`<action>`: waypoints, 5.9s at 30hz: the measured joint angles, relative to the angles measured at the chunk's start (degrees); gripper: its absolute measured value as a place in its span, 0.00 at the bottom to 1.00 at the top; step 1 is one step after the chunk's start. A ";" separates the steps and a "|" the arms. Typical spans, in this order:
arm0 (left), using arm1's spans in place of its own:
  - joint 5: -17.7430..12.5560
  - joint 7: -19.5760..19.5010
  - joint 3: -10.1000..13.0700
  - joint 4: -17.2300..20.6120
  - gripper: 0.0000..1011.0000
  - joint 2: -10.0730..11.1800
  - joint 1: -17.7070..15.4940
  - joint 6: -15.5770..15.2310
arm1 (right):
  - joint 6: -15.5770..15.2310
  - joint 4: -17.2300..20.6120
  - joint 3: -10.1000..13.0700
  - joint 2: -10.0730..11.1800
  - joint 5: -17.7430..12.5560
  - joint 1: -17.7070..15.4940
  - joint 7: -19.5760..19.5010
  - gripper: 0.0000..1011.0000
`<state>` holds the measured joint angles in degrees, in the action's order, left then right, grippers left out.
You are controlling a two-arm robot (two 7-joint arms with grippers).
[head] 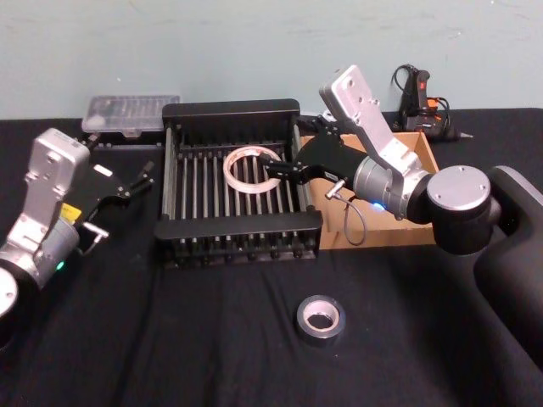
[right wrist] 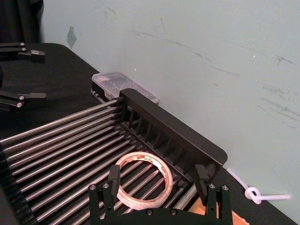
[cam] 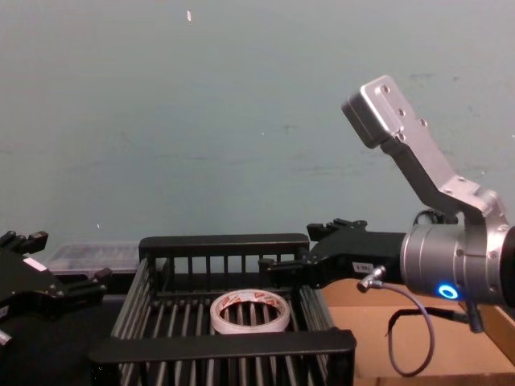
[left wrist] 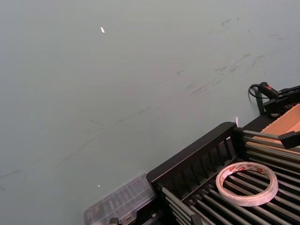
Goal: Pick up the white tape and place it into the black box , Pick up the silver tape and place it into the brown box.
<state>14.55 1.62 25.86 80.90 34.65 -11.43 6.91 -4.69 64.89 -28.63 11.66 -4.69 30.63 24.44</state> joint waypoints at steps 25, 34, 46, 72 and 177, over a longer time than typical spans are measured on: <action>0.00 0.00 0.00 0.00 0.99 0.00 0.00 0.00 | -3.57 13.00 4.36 6.54 -4.23 -7.70 0.88 0.99; 0.00 0.00 0.00 0.00 0.99 0.00 0.00 0.00 | -8.77 23.96 6.69 12.28 -8.29 -15.25 1.72 0.99; 0.00 0.00 0.00 0.00 0.99 0.00 0.00 0.00 | -12.89 31.11 8.72 17.58 -13.79 -23.31 2.40 0.99; 0.00 0.00 0.00 0.00 0.99 0.00 0.00 0.00 | -16.42 33.88 3.58 23.71 -17.61 -27.10 4.67 0.99; 0.00 0.00 0.00 0.00 0.99 0.00 0.00 0.00 | -17.79 28.68 -2.11 22.65 -16.18 -22.75 3.68 0.16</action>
<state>14.55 1.62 25.86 80.90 34.65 -11.43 6.91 -22.48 93.57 -30.74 34.31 -20.87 7.87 28.12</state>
